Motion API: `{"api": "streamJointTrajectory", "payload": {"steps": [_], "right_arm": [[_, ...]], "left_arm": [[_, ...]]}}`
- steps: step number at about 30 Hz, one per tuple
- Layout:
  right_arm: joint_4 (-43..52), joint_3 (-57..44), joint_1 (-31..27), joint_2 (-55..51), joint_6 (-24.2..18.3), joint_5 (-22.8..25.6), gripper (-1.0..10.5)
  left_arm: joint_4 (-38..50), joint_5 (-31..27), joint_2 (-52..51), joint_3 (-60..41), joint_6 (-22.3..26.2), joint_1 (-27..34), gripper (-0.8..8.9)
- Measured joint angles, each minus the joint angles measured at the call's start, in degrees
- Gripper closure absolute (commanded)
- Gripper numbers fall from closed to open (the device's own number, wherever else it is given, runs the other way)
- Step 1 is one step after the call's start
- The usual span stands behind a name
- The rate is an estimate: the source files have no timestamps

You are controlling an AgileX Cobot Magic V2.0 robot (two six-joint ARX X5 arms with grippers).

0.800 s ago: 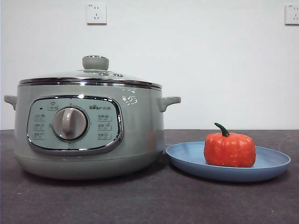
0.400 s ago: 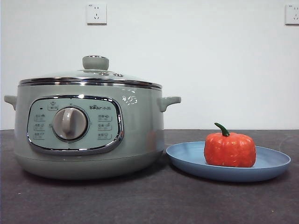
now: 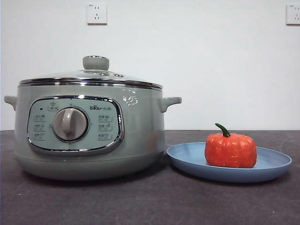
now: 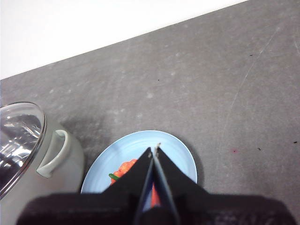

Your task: Take the pumpkin out from the steamer,put the pumpkin in the blue plate,close the lid

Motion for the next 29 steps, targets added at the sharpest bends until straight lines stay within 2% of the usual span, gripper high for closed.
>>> {"api": "streamJointTrajectory", "payload": {"steps": [9,11,14,17,19,24,29], "right_arm": [[0.0,0.0,0.0,0.0,-0.09,0.04,9.5],[-0.07,0.0,0.0,0.0,-2.1,0.79,9.5],[-1.64,-0.15,-0.31,-1.31,-7.34,1.62,9.5],[0.02,-3.06,-3.54,-6.1,-12.85,1.05,9.5],[3.28,-7.04,-7.58,-10.4,-15.72,-1.38,9.5],[12.02,-20.11,-17.59,-18.47,-19.67,-10.95,9.5],[16.2,-29.51,-22.08,-23.67,-22.38,-19.45,9.5]], "left_arm": [[0.0,0.0,0.0,0.0,-0.02,0.0,8.17],[0.02,0.0,0.0,0.0,0.0,0.0,8.17],[0.0,0.0,0.0,0.0,0.0,0.0,8.17],[0.0,0.0,0.0,0.0,0.0,0.0,8.17],[0.0,0.02,0.0,0.0,-0.02,0.0,8.17],[0.0,0.02,0.0,0.0,0.0,0.02,8.17],[0.0,0.02,0.0,0.0,0.0,0.04,8.17]]}}
